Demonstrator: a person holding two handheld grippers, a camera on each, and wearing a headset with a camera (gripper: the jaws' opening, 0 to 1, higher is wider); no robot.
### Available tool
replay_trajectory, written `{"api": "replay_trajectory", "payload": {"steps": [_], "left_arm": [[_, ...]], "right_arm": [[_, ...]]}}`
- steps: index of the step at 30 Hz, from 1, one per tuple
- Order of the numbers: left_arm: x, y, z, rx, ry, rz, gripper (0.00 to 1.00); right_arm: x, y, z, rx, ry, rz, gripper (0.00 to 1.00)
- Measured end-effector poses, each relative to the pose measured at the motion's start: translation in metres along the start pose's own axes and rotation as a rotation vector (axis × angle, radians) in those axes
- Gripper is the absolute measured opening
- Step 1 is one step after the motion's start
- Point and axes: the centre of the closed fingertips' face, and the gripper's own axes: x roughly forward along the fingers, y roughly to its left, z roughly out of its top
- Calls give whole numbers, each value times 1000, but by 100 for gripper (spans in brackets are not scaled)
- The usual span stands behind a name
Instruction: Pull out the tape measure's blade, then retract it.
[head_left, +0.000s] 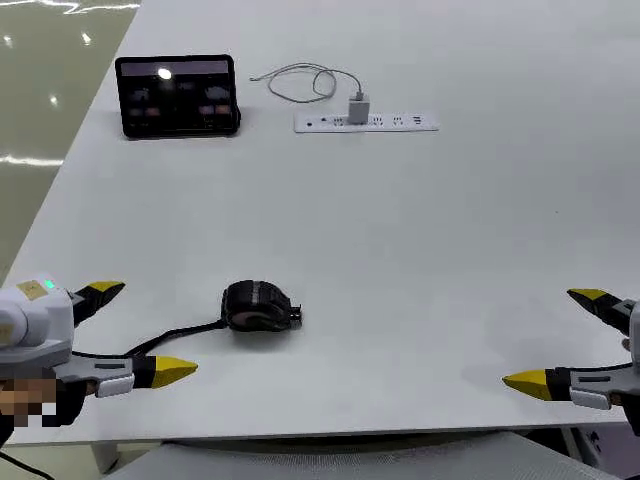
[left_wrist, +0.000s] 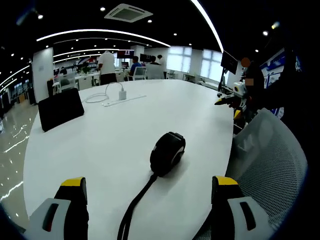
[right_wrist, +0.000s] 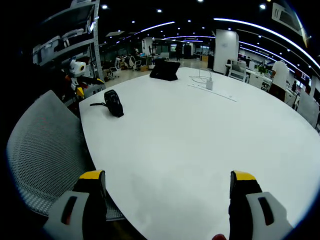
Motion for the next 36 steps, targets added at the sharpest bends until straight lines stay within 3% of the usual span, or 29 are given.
{"api": "replay_trajectory", "payload": {"steps": [2, 7, 15, 17, 21, 25, 27, 29, 33, 36], "left_arm": [[4, 0, 0, -10, 31, -20, 98], [18, -6, 4, 55, 91, -82, 98], [44, -13, 13, 212, 189, -166, 97], [49, -12, 10, 262, 237, -172, 93], [61, -23, 15, 340, 266, -238, 88], [73, -33, 10, 438, 345, -299, 78], [79, -34, 10, 471, 373, -306, 72], [86, -40, 10, 487, 384, -334, 71], [100, -42, 4, 584, 449, -371, 67], [107, -49, 4, 595, 467, -397, 61]], "right_arm": [[4, 3, 4, -12, 3, 16, 100], [16, 10, 18, -53, -1, 52, 100], [43, 26, 42, -129, -9, 115, 100], [48, 29, 48, -147, -18, 128, 100], [66, 43, 59, -206, -28, 183, 100], [84, 59, 71, -236, -25, 230, 100], [91, 65, 76, -245, -25, 245, 100], [100, 75, 81, -269, -24, 283, 100], [118, 89, 88, -309, -12, 330, 99], [130, 95, 93, -335, -7, 352, 97]]}}
